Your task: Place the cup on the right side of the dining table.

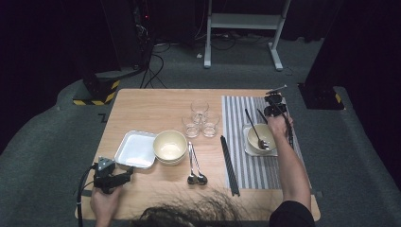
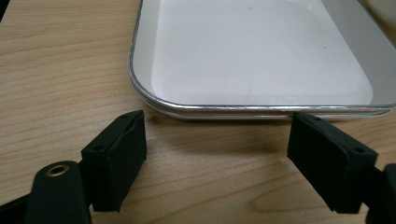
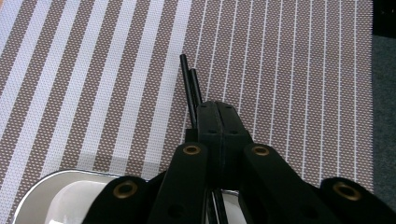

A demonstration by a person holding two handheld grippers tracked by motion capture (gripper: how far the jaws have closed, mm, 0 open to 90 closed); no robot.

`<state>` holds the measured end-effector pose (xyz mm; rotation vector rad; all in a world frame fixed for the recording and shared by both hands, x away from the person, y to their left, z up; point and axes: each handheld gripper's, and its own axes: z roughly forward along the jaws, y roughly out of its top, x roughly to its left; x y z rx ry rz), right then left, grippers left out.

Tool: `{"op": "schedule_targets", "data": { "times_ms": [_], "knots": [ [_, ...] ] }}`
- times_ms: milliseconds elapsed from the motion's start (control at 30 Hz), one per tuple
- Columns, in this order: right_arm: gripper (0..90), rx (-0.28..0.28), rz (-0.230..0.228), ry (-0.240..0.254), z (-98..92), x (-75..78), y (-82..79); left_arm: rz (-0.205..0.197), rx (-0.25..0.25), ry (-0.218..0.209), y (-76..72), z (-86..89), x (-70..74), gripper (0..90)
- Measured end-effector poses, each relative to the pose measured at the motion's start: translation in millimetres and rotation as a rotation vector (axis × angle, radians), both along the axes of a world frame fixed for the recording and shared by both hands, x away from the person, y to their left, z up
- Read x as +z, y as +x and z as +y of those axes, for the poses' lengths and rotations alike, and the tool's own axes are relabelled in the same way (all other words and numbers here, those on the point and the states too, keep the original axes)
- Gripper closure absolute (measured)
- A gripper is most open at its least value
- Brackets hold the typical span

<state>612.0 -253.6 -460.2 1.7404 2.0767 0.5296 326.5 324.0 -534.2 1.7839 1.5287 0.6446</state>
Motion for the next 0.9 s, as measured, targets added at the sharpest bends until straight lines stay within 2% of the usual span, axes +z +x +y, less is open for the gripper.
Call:
{"op": "schedule_targets", "data": {
  "times_ms": [433,533,900],
  "knots": [
    [89.8,-0.028,0.032,-0.012,-2.8,-8.1,2.5,0.000,0.000,0.000,0.0,0.0,0.0,19.8],
    [89.8,-0.031,0.035,-0.003,-2.7,-8.6,2.7,0.000,0.000,0.001,0.0,0.0,0.0,19.8],
    [89.8,-0.049,0.026,0.016,-7.8,-8.7,-0.7,0.001,-0.003,0.007,0.1,-0.8,-0.2,19.1]
  ]
}}
